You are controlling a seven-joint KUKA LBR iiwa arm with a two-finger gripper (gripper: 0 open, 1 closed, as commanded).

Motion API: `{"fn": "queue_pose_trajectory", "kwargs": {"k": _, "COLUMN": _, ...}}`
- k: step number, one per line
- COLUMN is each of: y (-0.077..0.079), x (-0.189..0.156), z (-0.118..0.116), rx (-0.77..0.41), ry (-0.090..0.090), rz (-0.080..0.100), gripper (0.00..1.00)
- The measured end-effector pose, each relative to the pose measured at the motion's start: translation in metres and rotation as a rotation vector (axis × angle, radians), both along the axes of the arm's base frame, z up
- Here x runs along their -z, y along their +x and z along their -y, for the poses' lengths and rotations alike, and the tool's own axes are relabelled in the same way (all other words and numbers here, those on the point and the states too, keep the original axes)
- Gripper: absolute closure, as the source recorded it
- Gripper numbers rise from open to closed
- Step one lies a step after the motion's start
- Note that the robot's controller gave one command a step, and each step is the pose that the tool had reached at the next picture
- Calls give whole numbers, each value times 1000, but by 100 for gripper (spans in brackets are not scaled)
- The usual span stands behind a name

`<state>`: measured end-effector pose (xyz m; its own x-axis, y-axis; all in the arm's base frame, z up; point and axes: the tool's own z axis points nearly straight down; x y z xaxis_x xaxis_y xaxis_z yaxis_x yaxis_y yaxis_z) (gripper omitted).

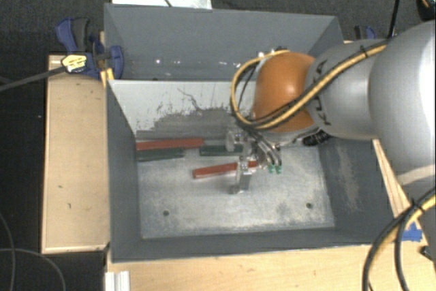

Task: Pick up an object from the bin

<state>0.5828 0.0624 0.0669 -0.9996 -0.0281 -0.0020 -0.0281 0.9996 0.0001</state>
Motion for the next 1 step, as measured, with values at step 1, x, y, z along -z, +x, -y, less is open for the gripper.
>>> {"fn": "queue_pose_trajectory", "kwargs": {"k": 1, "y": -15, "x": -4, "z": -99, "rx": -286, "ry": 3, "rz": 4, "gripper": 0}}
